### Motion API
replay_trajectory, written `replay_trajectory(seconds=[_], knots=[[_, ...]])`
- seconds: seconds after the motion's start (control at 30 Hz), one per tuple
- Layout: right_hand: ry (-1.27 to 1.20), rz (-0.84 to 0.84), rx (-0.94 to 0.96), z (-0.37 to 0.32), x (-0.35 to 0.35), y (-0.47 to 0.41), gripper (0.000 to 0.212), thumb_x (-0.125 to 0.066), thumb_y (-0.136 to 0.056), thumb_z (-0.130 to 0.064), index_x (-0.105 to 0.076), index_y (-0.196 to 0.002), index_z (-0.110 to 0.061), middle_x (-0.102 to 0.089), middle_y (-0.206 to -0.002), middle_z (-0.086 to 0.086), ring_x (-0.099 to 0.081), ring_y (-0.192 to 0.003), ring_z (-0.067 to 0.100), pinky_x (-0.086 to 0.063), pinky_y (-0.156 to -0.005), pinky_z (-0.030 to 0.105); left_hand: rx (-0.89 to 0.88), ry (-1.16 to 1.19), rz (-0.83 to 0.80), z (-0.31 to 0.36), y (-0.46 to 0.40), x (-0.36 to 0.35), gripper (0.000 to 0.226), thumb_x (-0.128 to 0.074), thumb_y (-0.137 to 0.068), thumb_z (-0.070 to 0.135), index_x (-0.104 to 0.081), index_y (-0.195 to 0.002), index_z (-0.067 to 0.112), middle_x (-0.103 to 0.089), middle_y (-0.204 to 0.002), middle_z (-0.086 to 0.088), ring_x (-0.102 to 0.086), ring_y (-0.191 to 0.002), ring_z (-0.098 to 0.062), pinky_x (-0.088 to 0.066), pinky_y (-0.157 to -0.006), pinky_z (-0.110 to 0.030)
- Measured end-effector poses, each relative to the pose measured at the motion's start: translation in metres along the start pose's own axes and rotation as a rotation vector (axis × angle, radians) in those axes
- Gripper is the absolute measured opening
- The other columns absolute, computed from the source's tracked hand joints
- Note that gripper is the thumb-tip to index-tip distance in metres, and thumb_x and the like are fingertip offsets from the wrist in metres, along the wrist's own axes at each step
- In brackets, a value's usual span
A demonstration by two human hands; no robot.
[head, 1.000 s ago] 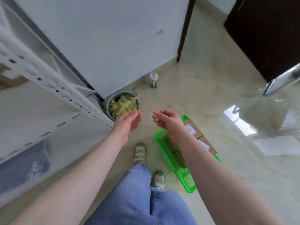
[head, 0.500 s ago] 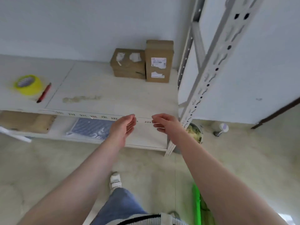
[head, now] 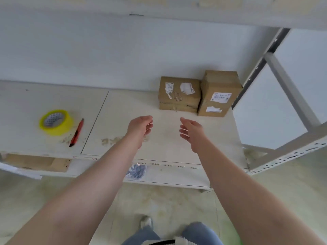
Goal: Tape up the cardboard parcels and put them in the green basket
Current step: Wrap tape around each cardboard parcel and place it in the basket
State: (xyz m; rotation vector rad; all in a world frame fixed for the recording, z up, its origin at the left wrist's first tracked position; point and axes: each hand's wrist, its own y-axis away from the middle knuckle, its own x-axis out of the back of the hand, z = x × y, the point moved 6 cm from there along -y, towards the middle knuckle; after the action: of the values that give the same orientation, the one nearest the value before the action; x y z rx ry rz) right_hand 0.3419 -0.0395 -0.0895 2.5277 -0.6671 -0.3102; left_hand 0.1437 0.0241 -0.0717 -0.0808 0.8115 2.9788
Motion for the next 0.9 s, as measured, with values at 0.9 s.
replay_trajectory(seconds=[0.9], knots=[[-0.072,0.144,-0.148,-0.051,-0.011,-0.15,0.03,-0.062,-0.094,-0.034,-0.057,-0.103,-0.006,-0.065,-0.112,0.009,-0.067,-0.096,0.025,-0.059,-0.063,0.025,-0.049,-0.228,0.125,0.029,-0.165,-0.098,0.065,-0.072,-0.089,0.037,-0.038,-0.13,0.0,-0.055,-0.132,-0.017,-0.055,-0.118,-0.036,-0.047,-0.09,-0.042]])
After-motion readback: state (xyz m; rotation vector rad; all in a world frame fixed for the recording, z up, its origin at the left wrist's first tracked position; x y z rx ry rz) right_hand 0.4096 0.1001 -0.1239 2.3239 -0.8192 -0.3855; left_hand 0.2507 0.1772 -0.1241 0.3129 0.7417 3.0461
